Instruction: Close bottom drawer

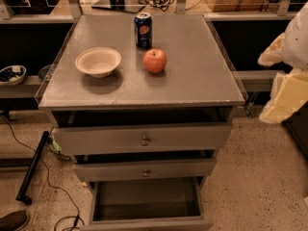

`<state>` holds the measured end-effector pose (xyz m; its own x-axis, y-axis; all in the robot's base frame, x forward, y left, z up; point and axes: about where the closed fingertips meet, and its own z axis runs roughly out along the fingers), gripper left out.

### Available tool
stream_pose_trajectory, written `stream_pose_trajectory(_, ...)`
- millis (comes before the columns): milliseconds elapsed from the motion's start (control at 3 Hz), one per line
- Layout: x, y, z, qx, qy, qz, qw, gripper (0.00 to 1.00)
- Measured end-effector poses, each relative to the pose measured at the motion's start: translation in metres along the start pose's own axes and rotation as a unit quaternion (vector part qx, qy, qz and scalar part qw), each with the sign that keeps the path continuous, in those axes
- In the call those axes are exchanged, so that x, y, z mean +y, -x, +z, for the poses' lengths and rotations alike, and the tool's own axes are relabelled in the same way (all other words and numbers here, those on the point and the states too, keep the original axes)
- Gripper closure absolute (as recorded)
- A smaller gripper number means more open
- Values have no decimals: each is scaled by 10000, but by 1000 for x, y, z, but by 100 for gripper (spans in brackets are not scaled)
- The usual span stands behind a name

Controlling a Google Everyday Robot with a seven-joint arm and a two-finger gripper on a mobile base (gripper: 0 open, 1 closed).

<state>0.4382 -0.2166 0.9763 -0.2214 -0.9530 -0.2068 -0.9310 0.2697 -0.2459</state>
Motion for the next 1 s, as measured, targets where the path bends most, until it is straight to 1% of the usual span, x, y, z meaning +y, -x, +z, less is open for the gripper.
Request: stream_pose_trajectory(1000,0,0,0,0,0,0,10000,93)
